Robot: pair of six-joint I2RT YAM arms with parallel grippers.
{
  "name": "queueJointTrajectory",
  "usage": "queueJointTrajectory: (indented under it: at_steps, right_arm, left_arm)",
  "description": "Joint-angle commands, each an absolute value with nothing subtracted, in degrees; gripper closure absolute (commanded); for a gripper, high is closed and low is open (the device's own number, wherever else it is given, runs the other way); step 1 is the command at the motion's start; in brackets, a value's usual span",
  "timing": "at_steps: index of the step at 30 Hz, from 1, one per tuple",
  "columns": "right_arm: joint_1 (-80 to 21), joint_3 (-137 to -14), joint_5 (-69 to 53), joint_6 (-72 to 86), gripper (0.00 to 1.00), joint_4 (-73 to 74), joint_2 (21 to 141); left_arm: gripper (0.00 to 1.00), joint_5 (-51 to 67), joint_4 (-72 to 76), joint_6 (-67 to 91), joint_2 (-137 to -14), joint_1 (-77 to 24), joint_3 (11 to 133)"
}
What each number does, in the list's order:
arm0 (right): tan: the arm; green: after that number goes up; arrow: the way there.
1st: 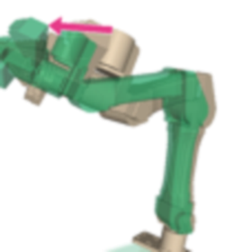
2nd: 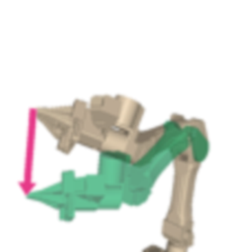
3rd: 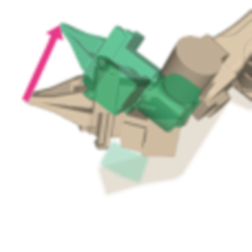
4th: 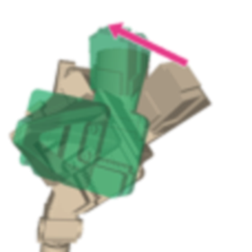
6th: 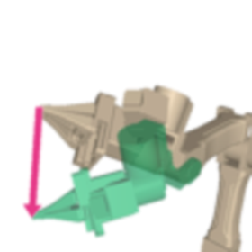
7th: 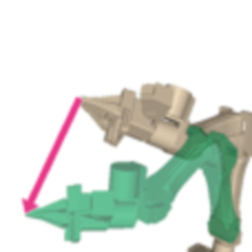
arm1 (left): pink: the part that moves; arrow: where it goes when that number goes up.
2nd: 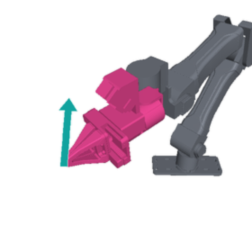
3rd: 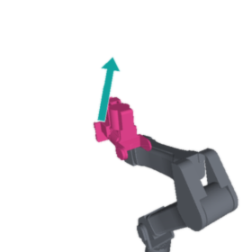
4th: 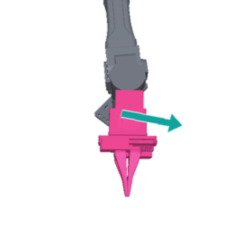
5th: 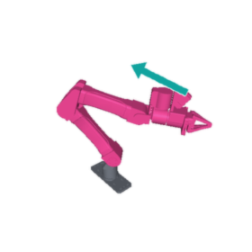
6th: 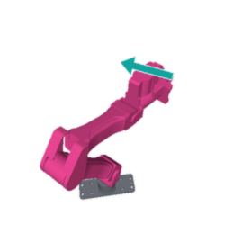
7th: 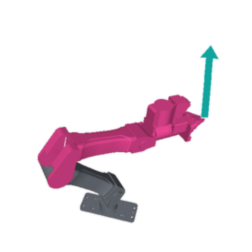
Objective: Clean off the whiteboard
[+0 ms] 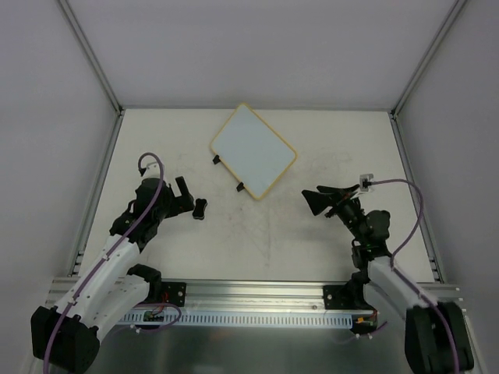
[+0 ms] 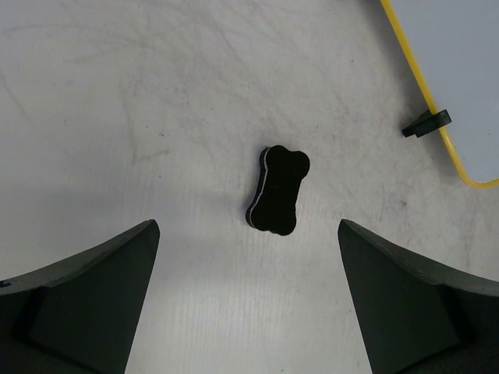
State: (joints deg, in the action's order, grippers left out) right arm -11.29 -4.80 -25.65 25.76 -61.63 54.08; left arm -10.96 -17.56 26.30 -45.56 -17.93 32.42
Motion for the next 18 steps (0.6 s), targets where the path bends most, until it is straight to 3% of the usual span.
queueJointTrajectory:
  at_steps: [1,4,8,18]
  right_arm:
    - [-12.57,-6.41,-17.42,15.5,0.01,-34.17,33.36]
    - [-12.74,-8.43,-13.02,10.92,0.01,-13.93,17.91]
    - [-12.74,-10.63,-11.43,6.95,0.01,2.68,8.9]
    - [-12.83,-7.21,-14.4,7.38,0.01,2.03,9.85]
  left_arm:
    - [0.01,-10.72,-16.08,25.05,-43.16,-18.02,30.42]
    - [0.01,-10.63,-15.82,24.79,-40.18,-18.1,28.22]
    - [0.01,-8.53,-14.6,23.56,-33.77,-18.19,25.93]
    - [0.01,-6.33,-10.64,23.64,-22.59,-18.28,18.64]
